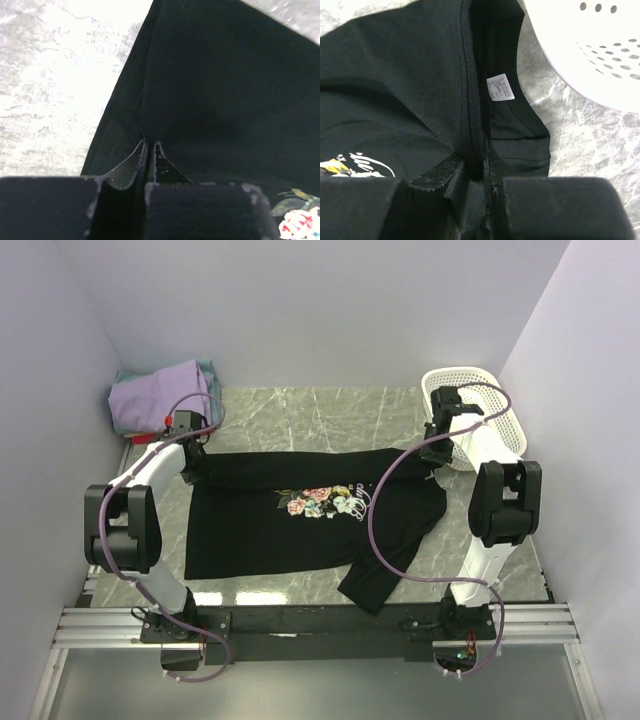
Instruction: Fold and stack the t-shirts
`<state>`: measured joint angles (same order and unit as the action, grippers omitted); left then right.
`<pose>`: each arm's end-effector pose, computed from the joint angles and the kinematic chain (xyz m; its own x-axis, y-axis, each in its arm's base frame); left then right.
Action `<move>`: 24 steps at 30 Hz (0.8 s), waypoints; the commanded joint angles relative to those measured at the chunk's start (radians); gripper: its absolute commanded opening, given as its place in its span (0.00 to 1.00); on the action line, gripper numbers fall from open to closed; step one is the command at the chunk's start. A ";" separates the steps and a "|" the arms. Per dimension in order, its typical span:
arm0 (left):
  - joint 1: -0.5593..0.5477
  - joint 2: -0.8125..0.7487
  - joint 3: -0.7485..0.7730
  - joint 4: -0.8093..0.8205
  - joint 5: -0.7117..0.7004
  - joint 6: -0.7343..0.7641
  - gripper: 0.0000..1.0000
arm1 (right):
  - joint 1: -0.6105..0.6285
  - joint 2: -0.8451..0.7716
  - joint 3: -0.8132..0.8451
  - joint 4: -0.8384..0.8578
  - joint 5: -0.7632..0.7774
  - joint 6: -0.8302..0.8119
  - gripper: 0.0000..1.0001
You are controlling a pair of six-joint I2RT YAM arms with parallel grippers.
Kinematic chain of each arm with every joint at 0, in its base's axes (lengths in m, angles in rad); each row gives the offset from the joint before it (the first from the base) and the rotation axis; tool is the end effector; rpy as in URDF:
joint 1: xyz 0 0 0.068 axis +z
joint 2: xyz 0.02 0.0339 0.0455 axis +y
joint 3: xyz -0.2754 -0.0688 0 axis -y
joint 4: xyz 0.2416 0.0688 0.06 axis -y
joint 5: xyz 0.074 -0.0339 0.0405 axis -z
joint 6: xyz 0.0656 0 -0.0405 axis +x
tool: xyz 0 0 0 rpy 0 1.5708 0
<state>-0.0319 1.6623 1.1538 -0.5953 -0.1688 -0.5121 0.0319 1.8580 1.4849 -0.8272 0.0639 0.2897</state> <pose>0.3480 -0.0001 0.1987 -0.7563 -0.4592 -0.4660 -0.4758 0.8749 -0.0898 0.3953 0.0084 0.2154 -0.8953 0.2567 -0.3640 0.2578 0.9651 0.0464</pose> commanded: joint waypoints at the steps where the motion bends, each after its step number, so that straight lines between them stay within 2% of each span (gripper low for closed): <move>1: -0.022 0.039 0.018 0.005 -0.052 -0.012 0.07 | 0.000 0.024 0.018 0.020 0.031 -0.003 0.21; 2: -0.026 0.039 0.017 0.012 -0.048 -0.012 0.16 | -0.001 0.023 0.017 0.020 0.025 -0.003 0.21; 3: -0.028 0.039 0.012 0.011 -0.052 -0.019 0.20 | -0.001 0.024 0.015 0.020 0.025 -0.004 0.20; 4: -0.028 0.039 0.011 0.009 -0.058 -0.019 0.18 | -0.001 0.026 0.014 0.014 0.031 -0.007 0.21; 6: -0.029 0.043 0.017 -0.006 -0.078 -0.017 0.05 | -0.001 0.035 -0.004 0.008 0.045 -0.011 0.21; 7: -0.031 0.040 0.017 -0.015 -0.089 -0.016 0.06 | -0.001 0.040 -0.008 0.000 0.053 -0.011 0.21; 8: -0.031 0.037 0.017 -0.018 -0.090 -0.019 0.15 | 0.000 0.046 -0.011 -0.001 0.054 -0.009 0.20; 11: -0.034 0.030 0.009 -0.026 -0.098 -0.017 0.12 | 0.005 0.067 -0.021 -0.015 0.069 -0.011 0.20; 21: -0.037 0.013 0.004 -0.061 -0.141 -0.016 0.12 | 0.011 0.096 -0.130 -0.009 0.094 0.006 0.15; 22: -0.040 0.022 0.006 -0.067 -0.140 -0.014 0.11 | 0.011 0.093 -0.147 0.002 0.096 0.005 0.01; 23: -0.042 0.025 0.003 -0.067 -0.138 -0.013 0.11 | 0.010 0.092 -0.161 0.007 0.108 0.006 0.00; 24: -0.043 0.025 -0.005 -0.070 -0.141 -0.014 0.12 | 0.010 0.098 -0.167 0.007 0.109 0.015 0.07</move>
<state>-0.0681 1.7123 1.1542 -0.6315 -0.2699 -0.5205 0.0410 1.9579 1.3598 -0.8215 0.1184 0.2928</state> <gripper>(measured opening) 0.118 0.037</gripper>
